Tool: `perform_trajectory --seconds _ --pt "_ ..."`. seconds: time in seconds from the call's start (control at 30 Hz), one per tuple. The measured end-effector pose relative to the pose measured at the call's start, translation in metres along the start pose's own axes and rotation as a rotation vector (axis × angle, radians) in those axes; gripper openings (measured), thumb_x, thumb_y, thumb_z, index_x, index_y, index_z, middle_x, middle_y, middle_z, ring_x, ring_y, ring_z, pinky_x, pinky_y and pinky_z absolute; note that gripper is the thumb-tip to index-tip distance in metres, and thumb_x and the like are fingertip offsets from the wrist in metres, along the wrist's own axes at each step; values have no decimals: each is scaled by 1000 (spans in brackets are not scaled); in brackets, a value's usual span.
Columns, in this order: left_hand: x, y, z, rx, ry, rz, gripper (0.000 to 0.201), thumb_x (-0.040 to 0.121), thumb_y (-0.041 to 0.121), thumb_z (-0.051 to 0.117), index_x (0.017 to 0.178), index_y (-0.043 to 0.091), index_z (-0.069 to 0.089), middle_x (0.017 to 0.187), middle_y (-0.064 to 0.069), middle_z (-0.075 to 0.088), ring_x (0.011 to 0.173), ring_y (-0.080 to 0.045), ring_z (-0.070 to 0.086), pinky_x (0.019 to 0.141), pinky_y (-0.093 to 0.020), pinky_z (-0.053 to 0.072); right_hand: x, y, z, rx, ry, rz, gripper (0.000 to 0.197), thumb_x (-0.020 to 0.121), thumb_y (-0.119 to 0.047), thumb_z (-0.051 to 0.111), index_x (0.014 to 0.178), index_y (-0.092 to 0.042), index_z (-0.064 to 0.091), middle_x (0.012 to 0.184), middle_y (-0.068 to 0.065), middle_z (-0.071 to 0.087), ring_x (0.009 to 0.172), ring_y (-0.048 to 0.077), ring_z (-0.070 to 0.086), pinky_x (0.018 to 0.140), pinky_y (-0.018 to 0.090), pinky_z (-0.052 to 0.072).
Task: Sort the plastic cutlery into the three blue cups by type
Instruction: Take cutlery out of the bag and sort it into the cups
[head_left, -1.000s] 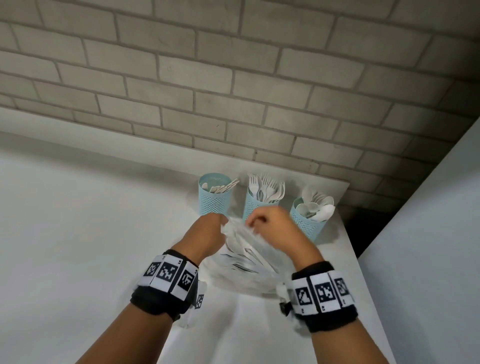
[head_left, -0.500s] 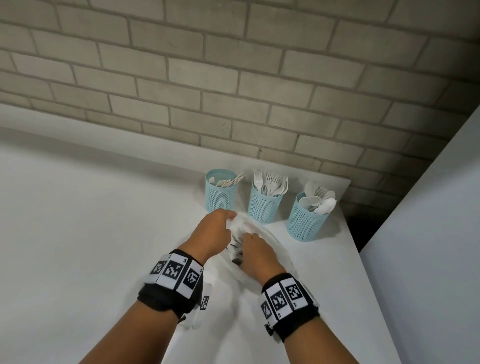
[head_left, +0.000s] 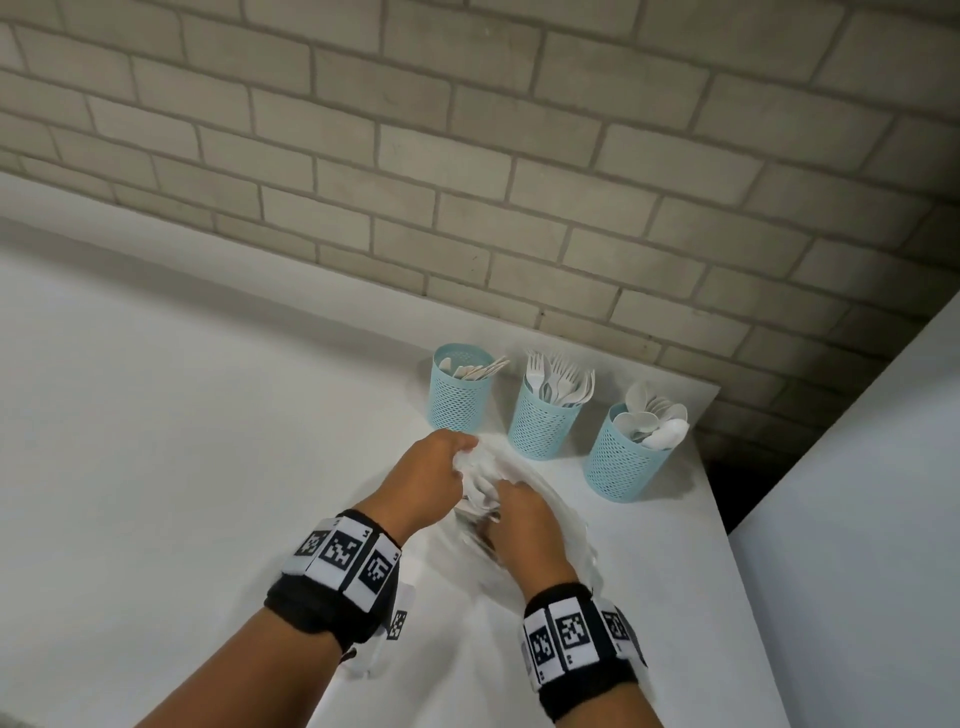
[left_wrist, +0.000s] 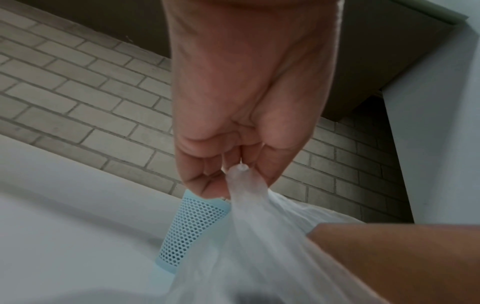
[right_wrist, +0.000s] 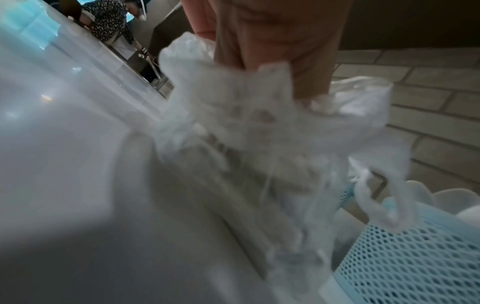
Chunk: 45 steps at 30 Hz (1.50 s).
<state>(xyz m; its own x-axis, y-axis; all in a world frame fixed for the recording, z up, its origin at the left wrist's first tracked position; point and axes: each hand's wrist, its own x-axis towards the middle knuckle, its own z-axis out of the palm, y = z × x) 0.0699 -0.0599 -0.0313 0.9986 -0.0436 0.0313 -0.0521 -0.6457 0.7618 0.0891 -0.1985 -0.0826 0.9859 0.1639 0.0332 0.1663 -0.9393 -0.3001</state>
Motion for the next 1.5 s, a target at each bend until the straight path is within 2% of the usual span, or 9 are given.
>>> perform_trajectory --seconds 0.13,0.6,0.73,0.87,0.97,1.17,1.27,1.37,1.5 --pt "0 -2 0 -7 13 -3 49 90 -3 44 135 17 47 140 0 47 130 -15 44 105 -20 31 -2 1 -8 29 -20 17 17 88 -19 57 99 -9 65 98 8 69 92 24 64 67 22 36" --pt "8 0 -6 -25 -13 -14 46 91 -3 43 133 16 49 140 -1 47 130 -16 42 102 -17 29 -11 9 -34 112 -66 -86 11 93 -23 51 98 -14 47 108 8 64 101 24 57 71 25 35" --pt "11 -3 -7 -57 -24 -61 47 90 -3 43 132 17 49 139 -3 48 129 -19 44 97 -16 31 -15 21 -55 435 -72 -68 23 94 -16 50 116 -13 48 108 3 64 99 17 61 86 30 48" --pt "9 1 -10 -17 -46 -113 51 88 7 51 137 19 44 143 -4 42 133 -23 35 106 -29 32 -20 18 -78 684 -122 -98 31 97 -11 44 119 -31 45 94 -8 65 84 -9 60 69 5 43" --pt "2 18 -15 157 1 0 55 84 24 62 136 28 44 144 1 31 136 -23 17 110 -37 23 -12 10 -91 849 -35 -99 29 96 -11 47 123 -21 48 84 -10 70 90 -2 63 85 20 46" --pt "13 42 -16 -353 -309 36 41 93 43 48 105 10 68 107 -6 69 101 -18 62 97 -36 45 9 -7 -105 1505 -85 19 24 95 1 44 117 6 51 83 7 73 83 18 70 67 27 58" --pt "13 40 -8 -548 -447 -33 42 97 41 42 98 8 68 89 3 73 84 -7 67 88 -29 49 12 -13 -102 1390 -50 51 27 95 -4 47 121 -4 52 90 3 71 90 22 66 77 36 57" --pt "16 33 2 -601 -498 -59 39 97 38 44 114 9 62 111 -8 69 107 -20 64 99 -37 46 11 -12 -98 1306 -63 66 19 96 -8 48 105 -22 57 91 -1 71 95 25 65 87 43 52" --pt "19 28 11 -701 -535 -69 45 89 45 53 118 12 58 104 -10 67 96 -21 66 93 -42 48 11 -6 -93 1370 -161 104 15 97 -12 47 100 -21 58 89 -5 73 81 16 68 67 32 54"
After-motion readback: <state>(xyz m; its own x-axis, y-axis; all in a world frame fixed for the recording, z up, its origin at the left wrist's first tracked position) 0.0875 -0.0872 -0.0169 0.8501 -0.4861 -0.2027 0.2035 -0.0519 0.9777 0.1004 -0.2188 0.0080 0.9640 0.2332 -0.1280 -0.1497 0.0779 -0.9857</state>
